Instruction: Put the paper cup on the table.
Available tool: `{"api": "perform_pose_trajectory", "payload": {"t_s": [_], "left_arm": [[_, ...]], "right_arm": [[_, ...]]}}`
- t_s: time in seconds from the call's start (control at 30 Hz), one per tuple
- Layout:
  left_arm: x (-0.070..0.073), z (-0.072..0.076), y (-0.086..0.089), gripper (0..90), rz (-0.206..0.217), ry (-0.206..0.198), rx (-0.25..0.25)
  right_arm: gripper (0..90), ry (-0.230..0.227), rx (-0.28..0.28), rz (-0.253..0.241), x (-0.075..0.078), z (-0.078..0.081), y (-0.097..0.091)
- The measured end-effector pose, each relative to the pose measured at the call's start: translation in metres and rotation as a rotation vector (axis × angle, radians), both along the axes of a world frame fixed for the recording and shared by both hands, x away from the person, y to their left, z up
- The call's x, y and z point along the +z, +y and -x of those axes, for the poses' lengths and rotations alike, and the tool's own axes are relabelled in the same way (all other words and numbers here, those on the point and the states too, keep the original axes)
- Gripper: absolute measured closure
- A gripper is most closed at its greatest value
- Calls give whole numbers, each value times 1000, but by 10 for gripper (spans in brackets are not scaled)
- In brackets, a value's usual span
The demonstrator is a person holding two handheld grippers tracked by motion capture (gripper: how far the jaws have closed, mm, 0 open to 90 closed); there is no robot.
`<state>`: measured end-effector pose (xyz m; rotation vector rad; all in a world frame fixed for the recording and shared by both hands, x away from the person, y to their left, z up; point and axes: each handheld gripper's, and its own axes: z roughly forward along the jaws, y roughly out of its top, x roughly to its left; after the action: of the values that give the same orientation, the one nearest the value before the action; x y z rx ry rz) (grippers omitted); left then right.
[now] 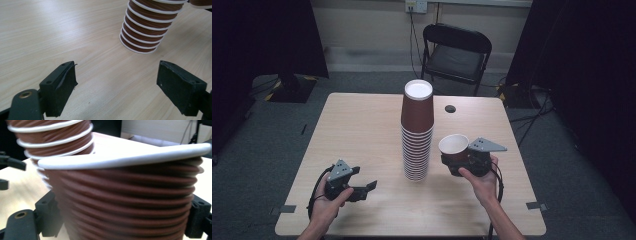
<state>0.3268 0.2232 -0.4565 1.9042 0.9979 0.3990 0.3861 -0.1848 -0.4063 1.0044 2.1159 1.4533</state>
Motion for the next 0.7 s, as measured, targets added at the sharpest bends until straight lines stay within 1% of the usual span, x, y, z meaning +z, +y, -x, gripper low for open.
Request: {"api": "perform_pose_trajectory", "payload": {"t_s": [0.07, 0.17, 0.2, 0.27, 0.3, 0.43, 0.53, 0.6, 0.63, 0.67, 0.7], "left_arm": [[-2, -1, 0, 160, -12, 9, 9], [-5, 0, 1, 160, -10, 22, 5], [-5, 1, 1, 159, -7, 22, 5], [-4, 3, 1, 159, -8, 18, 2], [-3, 4, 1, 159, -8, 17, 12], [-3, 4, 2, 160, 2, 17, 23], [-3, 2, 3, 160, -7, 17, 24], [-4, 2, 2, 160, -4, 28, 22], [-4, 2, 2, 162, -10, 27, 21], [-5, 2, 2, 163, -5, 34, 25], [-5, 2, 3, 165, 0, 35, 28]], "right_arm": [[123, -3, -16, 1, 0, -4, -1], [123, 4, -35, 4, 0, -11, -3], [123, 3, -44, 12, -1, -13, -3], [123, 8, -55, 13, -2, -18, -3], [123, 9, -62, 16, -3, -21, -3], [123, 16, -78, 21, -9, -30, 0], [123, 27, -90, 23, -14, -38, 0], [122, 33, -102, 19, -17, -43, -1], [122, 40, -104, 14, -19, -47, -1], [122, 40, -104, 11, -20, -49, -1], [122, 51, -110, 12, -22, -53, -1]]}}
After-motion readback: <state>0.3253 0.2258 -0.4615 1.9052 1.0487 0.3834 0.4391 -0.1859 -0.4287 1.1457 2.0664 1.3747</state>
